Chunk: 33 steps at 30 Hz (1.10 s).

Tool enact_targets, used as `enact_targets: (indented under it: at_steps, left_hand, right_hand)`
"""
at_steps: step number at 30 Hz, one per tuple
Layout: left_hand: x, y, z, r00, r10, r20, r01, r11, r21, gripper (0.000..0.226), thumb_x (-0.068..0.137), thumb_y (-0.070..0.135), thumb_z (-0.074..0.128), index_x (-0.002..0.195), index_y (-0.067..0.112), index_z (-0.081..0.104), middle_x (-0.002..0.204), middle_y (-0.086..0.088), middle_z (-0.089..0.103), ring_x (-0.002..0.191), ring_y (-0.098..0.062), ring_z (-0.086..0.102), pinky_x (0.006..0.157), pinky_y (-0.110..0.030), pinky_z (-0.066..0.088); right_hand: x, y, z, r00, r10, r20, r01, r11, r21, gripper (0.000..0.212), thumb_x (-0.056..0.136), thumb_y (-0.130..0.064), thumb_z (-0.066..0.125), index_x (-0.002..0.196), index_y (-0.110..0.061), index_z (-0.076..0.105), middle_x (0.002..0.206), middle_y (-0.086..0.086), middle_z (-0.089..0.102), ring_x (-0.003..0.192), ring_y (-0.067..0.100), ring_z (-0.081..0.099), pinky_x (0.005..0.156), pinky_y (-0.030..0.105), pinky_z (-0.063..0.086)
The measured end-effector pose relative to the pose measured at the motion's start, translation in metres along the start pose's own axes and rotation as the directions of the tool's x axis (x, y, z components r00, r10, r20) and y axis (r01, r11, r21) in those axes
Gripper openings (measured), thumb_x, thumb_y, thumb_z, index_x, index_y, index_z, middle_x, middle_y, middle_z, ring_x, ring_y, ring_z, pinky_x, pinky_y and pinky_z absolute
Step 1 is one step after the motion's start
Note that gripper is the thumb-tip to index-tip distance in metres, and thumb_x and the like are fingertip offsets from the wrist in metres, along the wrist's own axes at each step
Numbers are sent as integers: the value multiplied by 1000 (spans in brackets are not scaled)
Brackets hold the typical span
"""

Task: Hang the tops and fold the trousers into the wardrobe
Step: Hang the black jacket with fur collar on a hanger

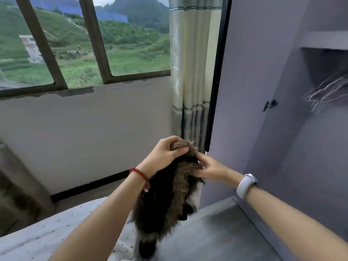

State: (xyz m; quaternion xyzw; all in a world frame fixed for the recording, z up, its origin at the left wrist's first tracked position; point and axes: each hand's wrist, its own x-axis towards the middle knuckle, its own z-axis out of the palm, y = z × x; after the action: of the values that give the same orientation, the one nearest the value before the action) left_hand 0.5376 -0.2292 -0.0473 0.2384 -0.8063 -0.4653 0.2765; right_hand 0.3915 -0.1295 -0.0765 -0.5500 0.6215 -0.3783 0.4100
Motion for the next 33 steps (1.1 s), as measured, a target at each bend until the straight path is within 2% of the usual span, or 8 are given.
enact_targets:
  at_steps: [5,10,13,16,21,24,29,33]
  left_hand:
    - [31,5,-9,990,5,140,-10,999,33,27,76,11,75,99,15,61,86,6,64,75,4,59,76,-11,45]
    - [37,-43,5,943,-229,242,84,866,492,30,77,23,74,103,14,62,94,1,61,95,-18,60,75,-22,41]
    - [37,-64,25,967,-253,13,211,833,511,15,83,23,65,93,12,62,87,-6,65,90,-29,62,72,-28,46]
    - [49,-65,32,948,-258,-189,315,850,423,17,83,28,65,94,15,64,93,-9,69,92,-31,62,79,-35,51]
    - [92,-2,63,997,-18,-73,41,947,319,17,79,8,65,95,9,68,92,-7,70,93,-24,63,77,-25,45]
    - [117,40,109,992,105,68,-123,922,367,21,74,-1,58,91,8,66,81,-4,64,86,-25,61,66,-20,40]
    - [164,67,140,989,109,103,-137,933,334,38,74,13,75,109,10,61,100,-4,65,97,-19,60,75,-15,40]
    - [186,27,151,968,-150,203,-1,802,597,41,78,32,73,111,11,62,107,-9,66,105,-27,60,83,-25,46]
  right_hand:
    - [1,-4,-7,918,-72,-390,55,997,-55,30,86,0,61,111,-14,55,99,-3,60,88,2,57,73,7,42]
    - [-18,-28,-68,694,-169,-700,108,986,-131,27,87,13,47,104,-7,53,83,-7,55,80,1,51,64,-4,35]
    - [-31,-22,-88,670,-203,-714,109,978,-176,26,86,14,45,95,-10,50,77,-6,55,63,-16,54,62,0,38]
    - [-47,13,-104,720,-81,-689,-76,978,-194,23,88,10,47,106,-3,53,95,3,59,86,1,55,72,11,43]
    - [-52,63,-122,939,306,-159,-337,910,-241,56,87,-9,63,133,-23,34,138,-1,41,123,13,44,102,23,35]
    - [-34,59,-123,953,143,-266,-173,981,-91,53,84,-18,67,131,-26,43,128,-4,53,119,13,51,103,35,42]
    - [-30,52,-184,738,-198,-645,-66,930,-361,18,81,3,56,92,-11,55,82,8,62,81,23,57,69,29,40]
    - [-39,50,-261,487,-223,-845,22,970,-243,23,84,9,47,89,-14,50,73,0,54,78,17,49,63,25,34]
